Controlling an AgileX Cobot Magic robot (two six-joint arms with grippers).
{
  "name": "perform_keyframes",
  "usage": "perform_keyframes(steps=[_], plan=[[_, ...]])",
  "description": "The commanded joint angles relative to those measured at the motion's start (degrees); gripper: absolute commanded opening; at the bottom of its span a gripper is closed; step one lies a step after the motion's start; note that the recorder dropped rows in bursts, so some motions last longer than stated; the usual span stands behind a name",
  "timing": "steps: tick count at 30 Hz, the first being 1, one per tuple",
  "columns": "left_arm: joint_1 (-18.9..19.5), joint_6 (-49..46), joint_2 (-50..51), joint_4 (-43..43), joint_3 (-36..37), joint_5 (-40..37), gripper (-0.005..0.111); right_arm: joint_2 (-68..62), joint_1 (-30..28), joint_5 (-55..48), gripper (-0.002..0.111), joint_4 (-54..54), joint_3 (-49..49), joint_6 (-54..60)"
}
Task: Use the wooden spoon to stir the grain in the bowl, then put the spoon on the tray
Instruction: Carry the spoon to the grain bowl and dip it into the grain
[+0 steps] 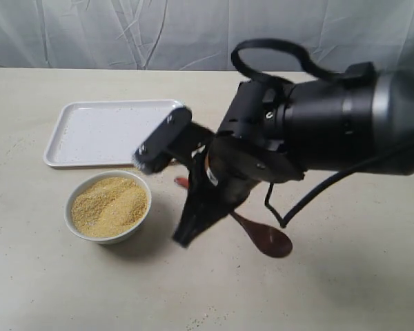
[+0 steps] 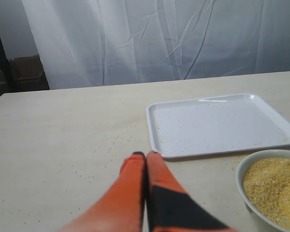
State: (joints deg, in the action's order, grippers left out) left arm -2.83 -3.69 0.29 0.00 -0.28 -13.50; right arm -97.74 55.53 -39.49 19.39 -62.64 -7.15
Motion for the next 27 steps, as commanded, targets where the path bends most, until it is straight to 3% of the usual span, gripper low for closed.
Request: perform_keyframes(steps=[1,4,13,27], plan=[[-0.4,0.1,-0.3,0.0,0.3,-0.2,0.000,3.3,-0.2,1.2,0.000,16.1,-3.5,-35.2],[-0.4,0.1,-0.3,0.0,0.3,-0.2,0.000,3.3,-0.2,3.9,0.000,21.6,-5.0,-58.8],[-0.4,0.1,-0.3,0.0,0.3,-0.2,0.000,-2.7,-0.2,17.4,0.000,40.0,-5.1,-113.8],[-0.4,0.1,-0.3,0.0,0.3,-0.2,0.000,-16.9,-0.2,13.8,0.000,26.7,-16.2,-114.0]])
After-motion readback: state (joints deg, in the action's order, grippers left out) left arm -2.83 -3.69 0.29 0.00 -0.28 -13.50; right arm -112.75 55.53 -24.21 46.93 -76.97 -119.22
